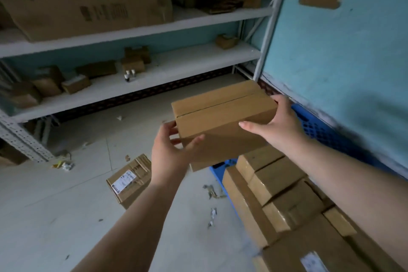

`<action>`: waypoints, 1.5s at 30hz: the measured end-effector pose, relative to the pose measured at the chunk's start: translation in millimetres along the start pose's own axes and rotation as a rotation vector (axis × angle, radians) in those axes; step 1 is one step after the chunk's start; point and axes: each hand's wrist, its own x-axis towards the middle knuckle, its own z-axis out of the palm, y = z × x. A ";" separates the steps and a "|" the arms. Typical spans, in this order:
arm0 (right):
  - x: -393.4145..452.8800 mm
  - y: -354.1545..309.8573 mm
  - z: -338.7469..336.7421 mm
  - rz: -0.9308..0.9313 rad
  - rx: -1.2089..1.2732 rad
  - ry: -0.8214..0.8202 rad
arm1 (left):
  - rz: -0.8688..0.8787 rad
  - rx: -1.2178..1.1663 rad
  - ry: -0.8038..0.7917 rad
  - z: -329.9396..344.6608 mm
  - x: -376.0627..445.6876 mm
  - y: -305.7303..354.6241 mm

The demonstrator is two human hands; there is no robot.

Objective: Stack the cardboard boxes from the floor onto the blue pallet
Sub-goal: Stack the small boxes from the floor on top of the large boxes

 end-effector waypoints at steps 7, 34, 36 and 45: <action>-46.9 42.6 -143.0 0.086 0.048 0.072 | 0.038 0.035 -0.152 90.1 -76.5 85.1; -3.2 470.7 -315.7 0.258 -0.038 -0.140 | -0.289 0.119 -0.257 483.1 -254.9 -74.5; -4.0 508.9 -319.5 0.278 -0.033 -0.166 | -0.314 0.155 -0.248 509.0 -271.9 -94.0; -26.5 679.8 -324.6 0.415 -0.011 -0.309 | -0.462 0.244 -0.273 607.8 -358.8 -194.2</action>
